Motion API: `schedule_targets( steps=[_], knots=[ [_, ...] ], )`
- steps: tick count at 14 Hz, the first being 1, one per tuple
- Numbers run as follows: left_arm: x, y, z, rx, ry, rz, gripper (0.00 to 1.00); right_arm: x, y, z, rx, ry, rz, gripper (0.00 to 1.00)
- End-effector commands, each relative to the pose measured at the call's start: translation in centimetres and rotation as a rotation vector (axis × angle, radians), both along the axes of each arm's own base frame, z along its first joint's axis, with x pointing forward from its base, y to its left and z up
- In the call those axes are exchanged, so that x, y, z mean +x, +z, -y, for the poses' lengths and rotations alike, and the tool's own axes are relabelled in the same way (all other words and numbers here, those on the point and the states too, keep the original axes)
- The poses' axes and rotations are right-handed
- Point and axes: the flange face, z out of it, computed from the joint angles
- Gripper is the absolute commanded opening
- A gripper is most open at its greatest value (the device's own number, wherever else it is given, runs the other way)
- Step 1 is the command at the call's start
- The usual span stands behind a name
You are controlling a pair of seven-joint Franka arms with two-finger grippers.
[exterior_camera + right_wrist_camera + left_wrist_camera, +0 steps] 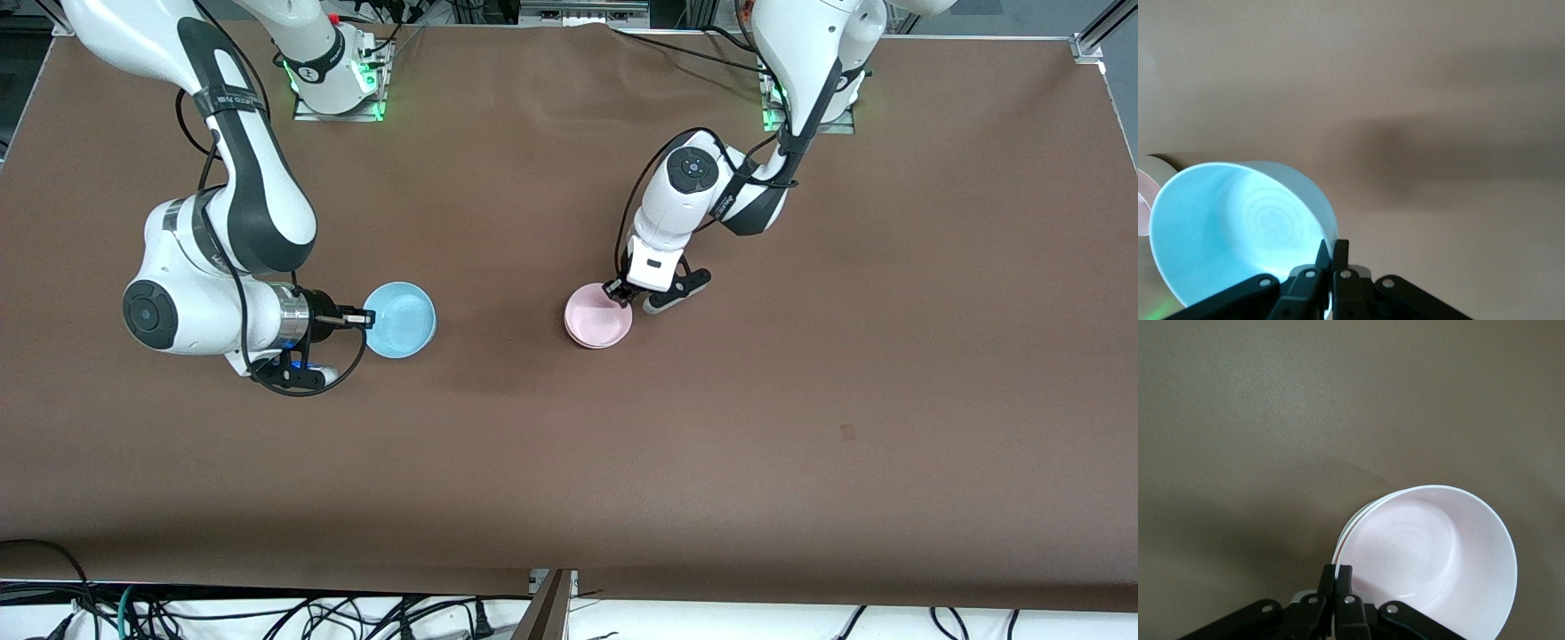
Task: Stack pink and blue bowls on white bowl
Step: 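Withdraw the left gripper while the right gripper carries the blue bowl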
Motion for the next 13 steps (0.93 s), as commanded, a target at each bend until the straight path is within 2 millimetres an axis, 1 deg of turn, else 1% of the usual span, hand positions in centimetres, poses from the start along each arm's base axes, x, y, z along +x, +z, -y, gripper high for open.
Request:
schedule_targets(
  steps=[1, 2, 3, 4, 6, 7, 8, 9, 10, 12, 13],
  knots=[
    [0.5, 0.3, 0.0, 0.005, 0.009, 0.023, 0.19, 0.0, 0.7, -0.2, 0.003, -0.015, 0.002, 0.00],
    [0.6, 0.4, -0.1, 0.004, 0.012, 0.024, 0.27, 0.1, 0.8, -0.2, 0.005, -0.016, 0.005, 0.00],
    [0.6, 0.4, -0.1, 0.003, 0.012, 0.025, 0.38, 0.1, 0.9, -0.2, 0.005, -0.018, 0.005, 0.00],
    [0.6, 0.5, -0.1, 0.002, 0.012, 0.026, 0.45, 0.1, 0.8, -0.2, 0.004, -0.015, 0.005, 0.00],
    [1.0, 1.1, -0.4, -0.002, 0.018, 0.034, 0.46, 0.1, 0.8, -0.2, 0.004, -0.017, 0.005, 0.00],
    [1.6, 1.7, -0.6, -0.007, 0.024, 0.044, 0.47, 0.1, 0.8, -0.2, 0.004, -0.015, 0.005, 0.00],
    [2.7, 3.0, -1.0, -0.013, 0.039, 0.066, 0.47, 0.0, 0.7, -0.2, 0.003, -0.015, 0.002, 0.00],
    [3.3, 3.7, -1.2, -0.018, 0.046, 0.076, 0.49, 0.1, 0.8, -0.2, 0.005, -0.016, 0.005, 0.00],
    [4.1, 5.0, -2.0, -0.027, 0.063, 0.096, 0.53, 0.1, 0.9, -0.2, 0.005, -0.016, 0.005, 0.00],
    [5.4, 8.1, -3.7, -0.035, 0.088, 0.113, 0.55, 0.0, 0.7, -0.3, 0.003, -0.017, 0.008, 0.00],
    [6.6, 10.4, -4.8, -0.032, 0.108, 0.107, 0.55, 0.1, 0.8, -0.4, 0.004, -0.018, 0.017, 0.00]
  ],
)
